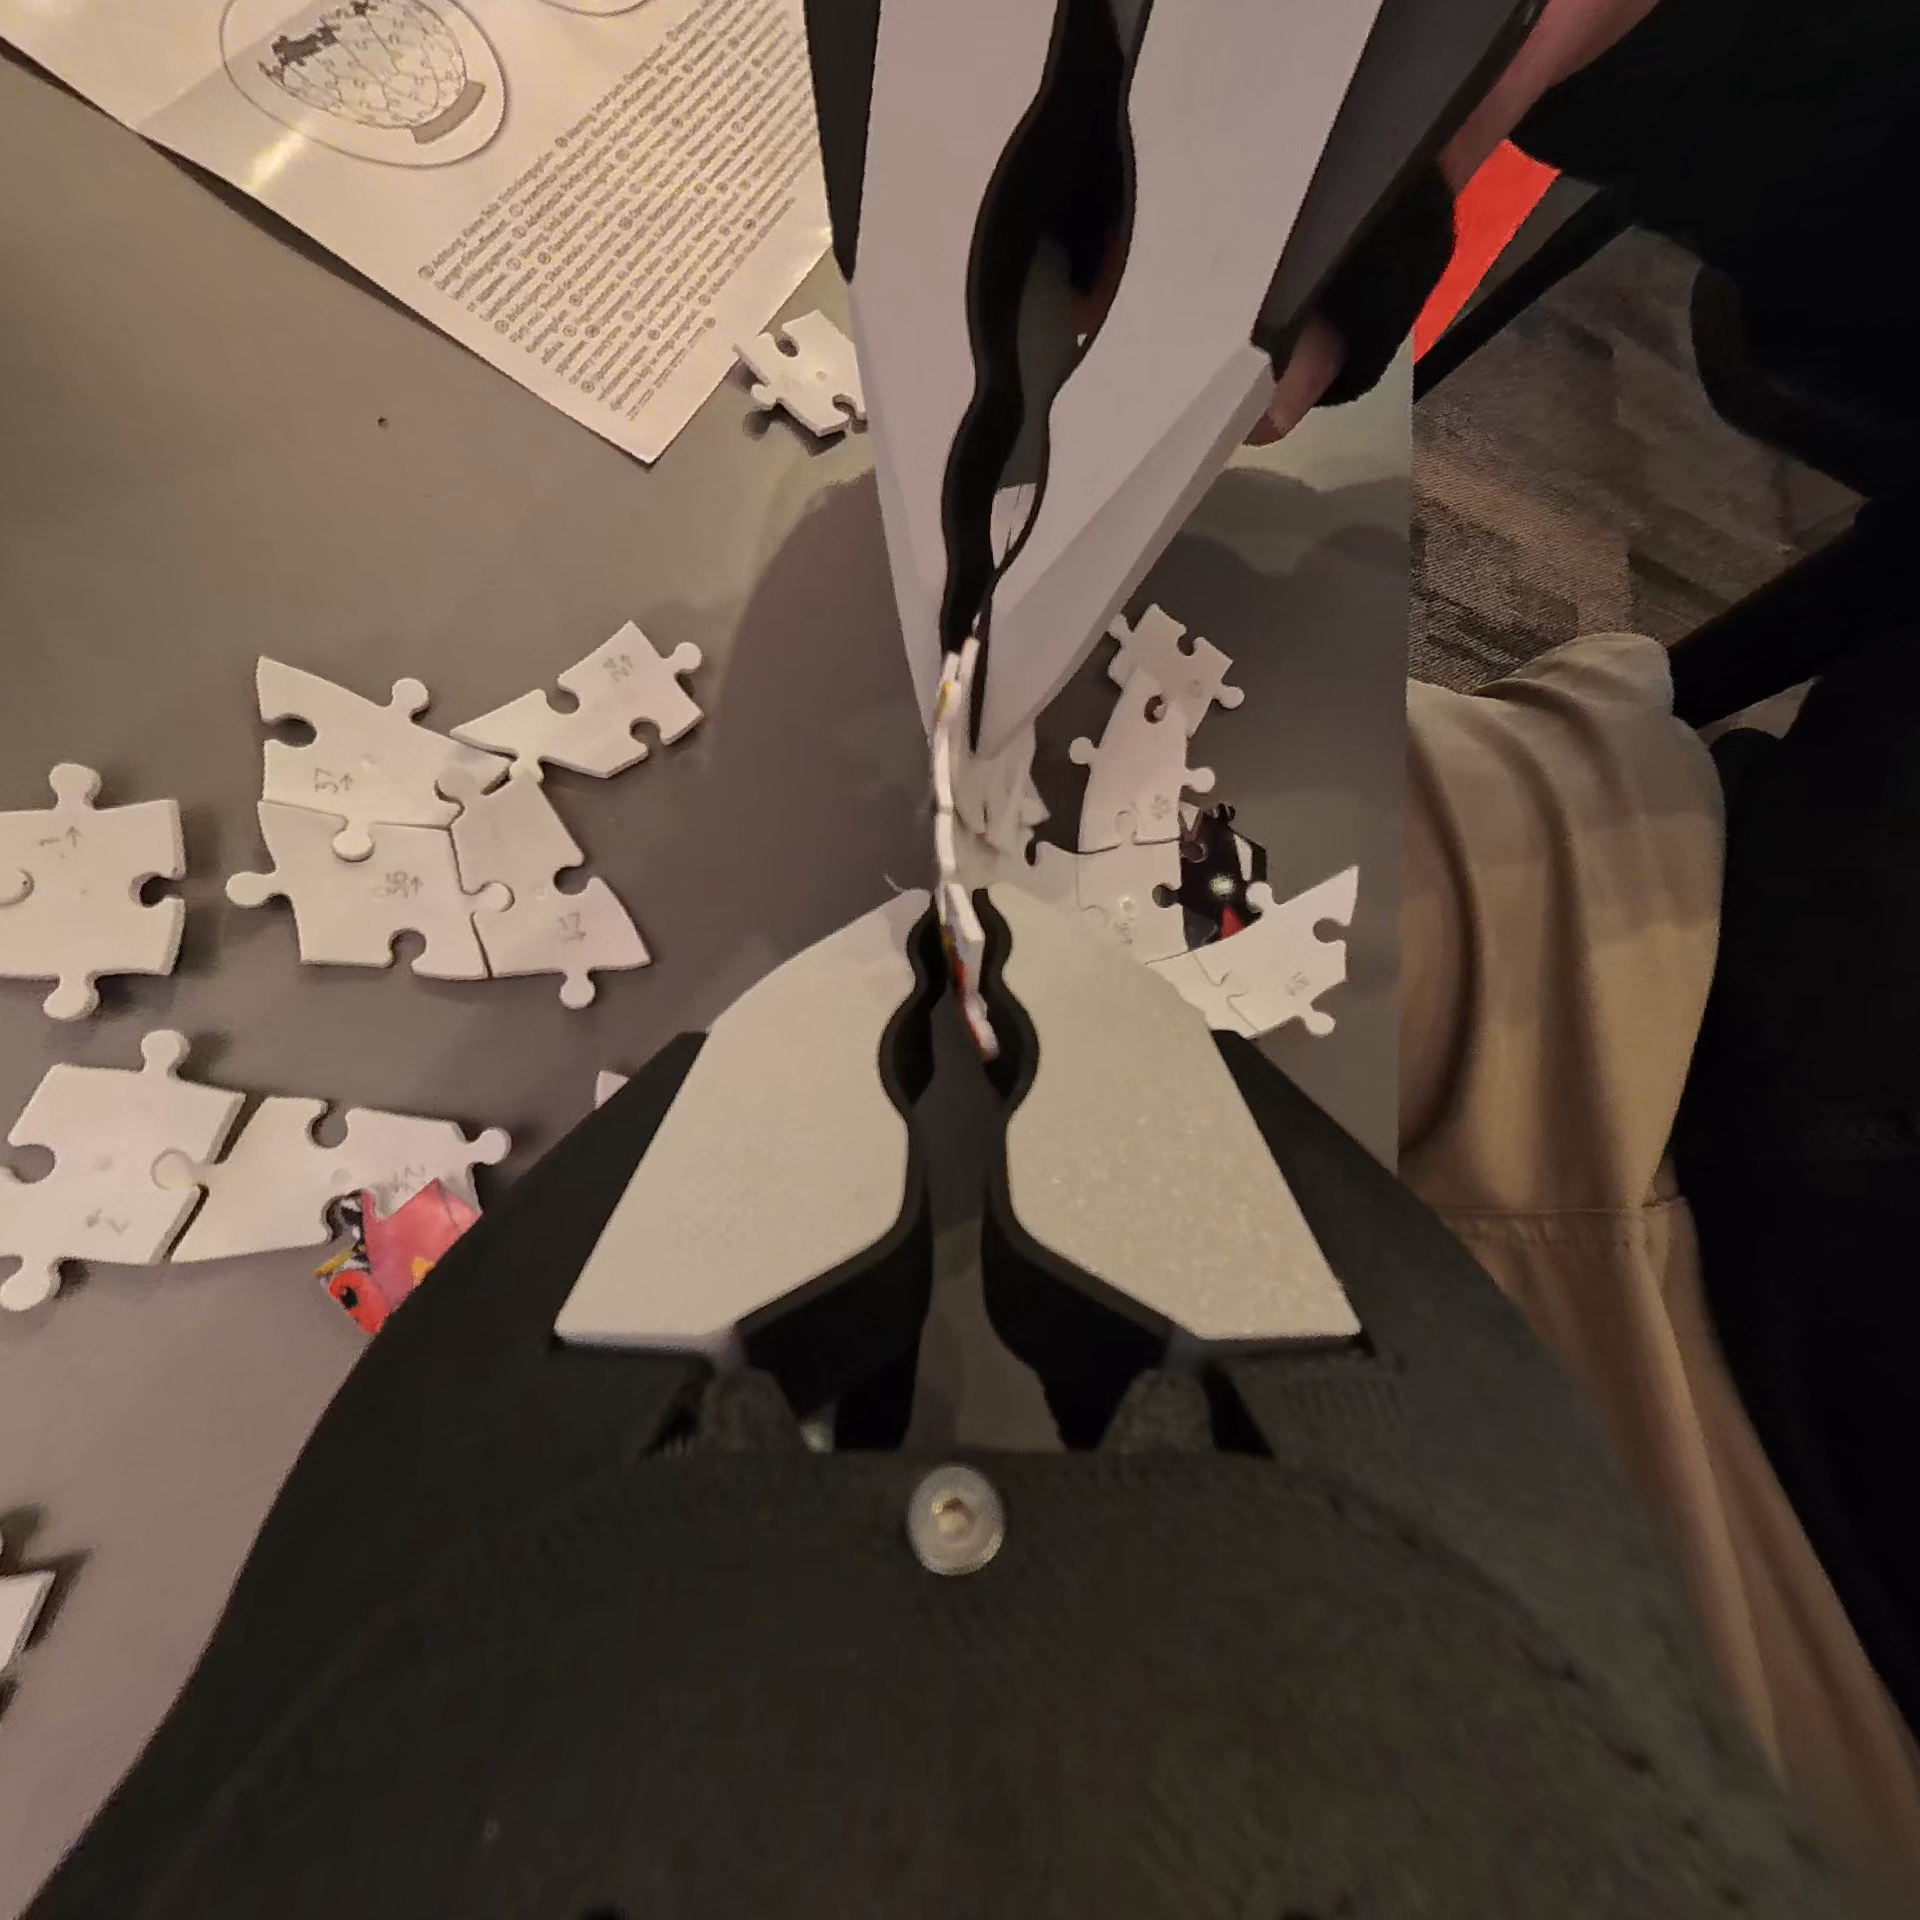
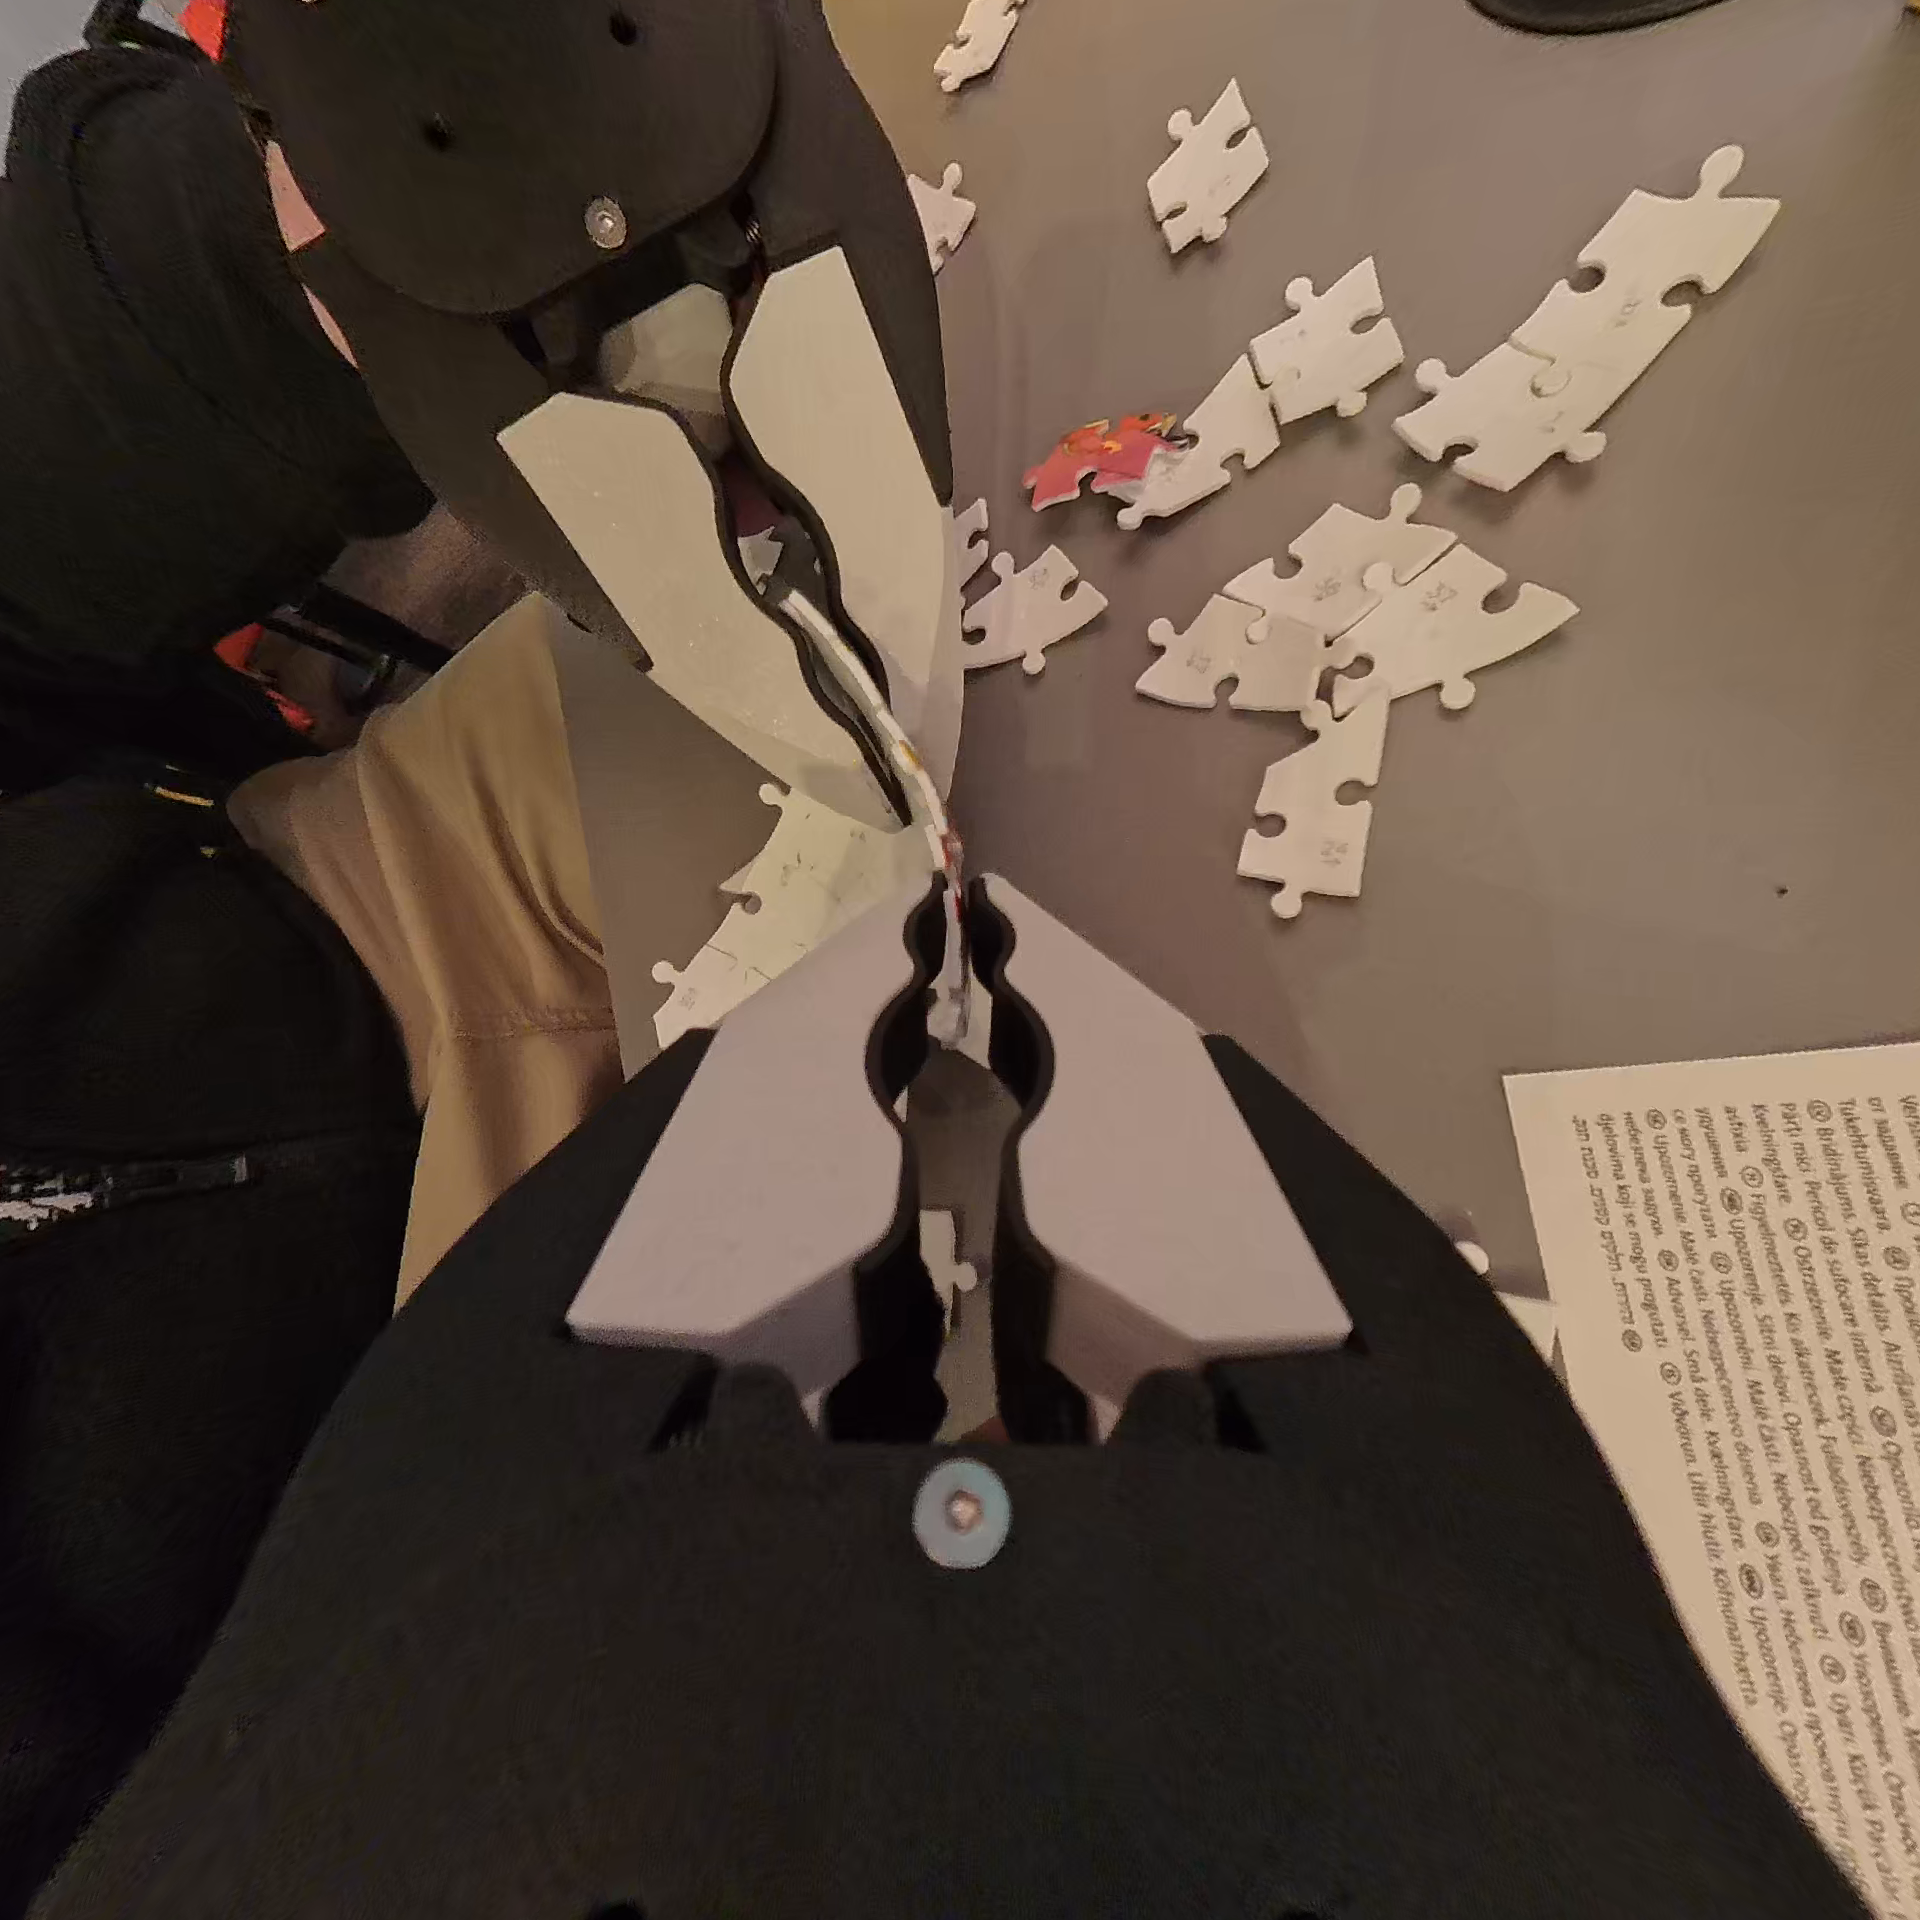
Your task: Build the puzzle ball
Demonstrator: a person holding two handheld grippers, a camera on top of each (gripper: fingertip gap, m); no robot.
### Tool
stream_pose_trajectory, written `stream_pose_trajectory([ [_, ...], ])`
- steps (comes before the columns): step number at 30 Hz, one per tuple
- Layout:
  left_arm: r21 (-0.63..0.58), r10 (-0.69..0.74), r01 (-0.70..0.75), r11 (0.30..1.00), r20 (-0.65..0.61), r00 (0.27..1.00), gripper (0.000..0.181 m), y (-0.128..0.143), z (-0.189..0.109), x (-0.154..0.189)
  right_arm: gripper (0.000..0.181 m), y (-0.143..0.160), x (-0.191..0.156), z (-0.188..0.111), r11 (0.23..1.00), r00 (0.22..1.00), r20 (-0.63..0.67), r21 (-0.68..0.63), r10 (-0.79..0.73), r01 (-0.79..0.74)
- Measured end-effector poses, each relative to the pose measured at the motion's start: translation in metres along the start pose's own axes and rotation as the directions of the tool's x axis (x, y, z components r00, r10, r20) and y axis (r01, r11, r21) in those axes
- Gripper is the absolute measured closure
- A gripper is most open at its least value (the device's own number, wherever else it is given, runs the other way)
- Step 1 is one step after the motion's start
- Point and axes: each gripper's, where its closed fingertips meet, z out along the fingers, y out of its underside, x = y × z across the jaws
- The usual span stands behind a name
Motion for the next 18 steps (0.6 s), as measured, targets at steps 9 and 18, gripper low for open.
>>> stream_pose_trajectory([
  [9, 0.005, -0.006, 0.006, 1.000, 0.001, 1.000, 0.177, -0.0003, -0.0022, -0.0011, 0.180, 0.0020, 0.0007, -0.0054, 1.000, 1.000, 0.005, -0.006, -0.009, 0.009],
  [18, -0.015, 0.024, -0.023, 1.000, 0.019, 1.000, 0.177, 0.0011, 0.0004, -0.0005, 0.179, 0.0031, 0.0035, -0.0013, 1.000, 1.000, -0.006, -0.020, 0.015, -0.015],
])
